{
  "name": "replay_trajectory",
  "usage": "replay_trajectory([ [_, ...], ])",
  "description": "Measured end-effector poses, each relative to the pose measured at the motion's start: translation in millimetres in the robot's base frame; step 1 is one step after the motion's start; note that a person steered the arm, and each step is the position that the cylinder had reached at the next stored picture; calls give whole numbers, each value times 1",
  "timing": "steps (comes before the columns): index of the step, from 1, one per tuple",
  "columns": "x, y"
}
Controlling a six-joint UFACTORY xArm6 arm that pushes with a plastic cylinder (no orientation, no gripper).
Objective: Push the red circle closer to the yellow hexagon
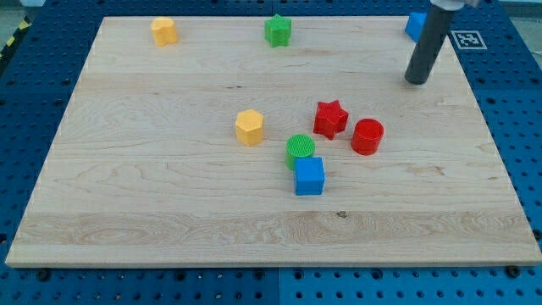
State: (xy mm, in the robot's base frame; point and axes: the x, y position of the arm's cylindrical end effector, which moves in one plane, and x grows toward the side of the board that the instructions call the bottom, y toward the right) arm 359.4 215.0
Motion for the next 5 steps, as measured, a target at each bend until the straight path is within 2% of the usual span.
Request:
replay_trajectory([
  [5, 13, 0],
])
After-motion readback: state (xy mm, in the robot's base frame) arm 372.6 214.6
